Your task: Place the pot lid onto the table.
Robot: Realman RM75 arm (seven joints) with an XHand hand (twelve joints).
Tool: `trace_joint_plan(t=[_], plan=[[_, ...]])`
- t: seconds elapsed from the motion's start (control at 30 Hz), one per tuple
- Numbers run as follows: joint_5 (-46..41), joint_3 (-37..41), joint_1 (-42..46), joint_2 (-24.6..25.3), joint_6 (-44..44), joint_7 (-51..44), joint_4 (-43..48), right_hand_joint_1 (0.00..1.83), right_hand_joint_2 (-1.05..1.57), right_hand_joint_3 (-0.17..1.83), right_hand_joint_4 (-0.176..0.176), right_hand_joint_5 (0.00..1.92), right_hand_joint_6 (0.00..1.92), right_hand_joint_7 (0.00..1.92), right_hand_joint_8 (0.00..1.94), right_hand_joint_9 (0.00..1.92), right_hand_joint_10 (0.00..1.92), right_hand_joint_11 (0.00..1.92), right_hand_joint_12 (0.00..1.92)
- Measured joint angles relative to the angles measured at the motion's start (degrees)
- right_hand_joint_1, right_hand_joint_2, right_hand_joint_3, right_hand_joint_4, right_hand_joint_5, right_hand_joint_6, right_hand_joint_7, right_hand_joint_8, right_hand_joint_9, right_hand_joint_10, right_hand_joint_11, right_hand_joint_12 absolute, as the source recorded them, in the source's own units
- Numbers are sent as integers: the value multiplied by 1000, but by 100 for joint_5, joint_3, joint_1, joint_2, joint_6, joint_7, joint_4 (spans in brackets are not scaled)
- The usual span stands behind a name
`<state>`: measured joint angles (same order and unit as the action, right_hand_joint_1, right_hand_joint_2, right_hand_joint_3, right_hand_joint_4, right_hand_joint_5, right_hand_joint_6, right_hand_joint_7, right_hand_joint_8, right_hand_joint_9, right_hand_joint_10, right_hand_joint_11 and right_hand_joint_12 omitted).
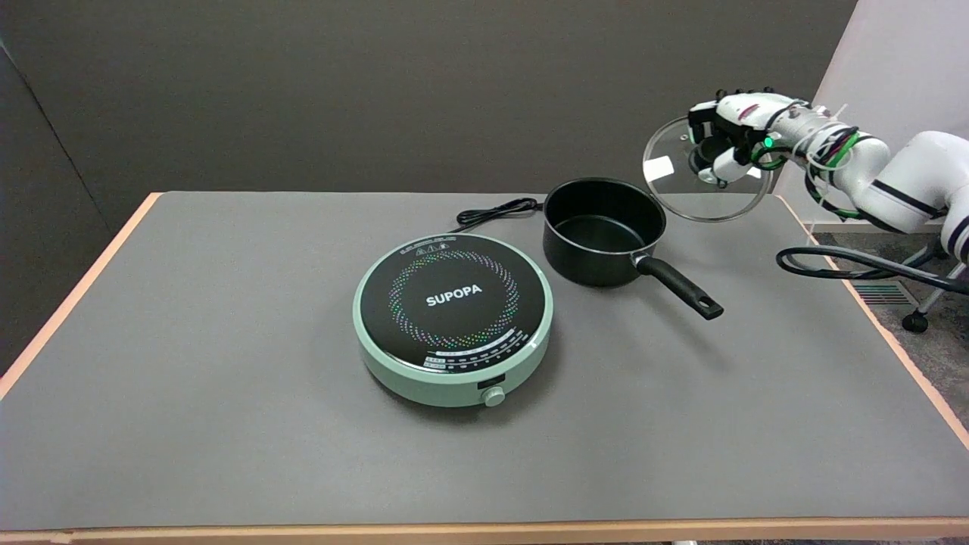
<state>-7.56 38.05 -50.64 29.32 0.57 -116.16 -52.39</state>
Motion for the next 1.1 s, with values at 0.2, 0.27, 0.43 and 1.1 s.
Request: trace_joint_plan(t=[0.2, 0.27, 0.43, 1.1], plan=[[-10, 336, 283, -76, 114, 10, 2, 1322, 902, 775, 176, 389, 1811, 725, 1661, 727, 1921, 197, 1921], [-11, 438, 380, -103, 147, 10, 2, 1322, 902, 774, 176, 387, 1812, 725, 1660, 727, 1921, 201, 1921], [-15, 636, 602, -178, 207, 10, -20, 1321, 901, 778, 176, 398, 1810, 726, 1663, 729, 1921, 209, 1921], [-251, 856, 1332, -554, 434, 81, -308, 1343, 795, 956, 176, 423, 1849, 784, 1678, 776, 1921, 391, 1921]])
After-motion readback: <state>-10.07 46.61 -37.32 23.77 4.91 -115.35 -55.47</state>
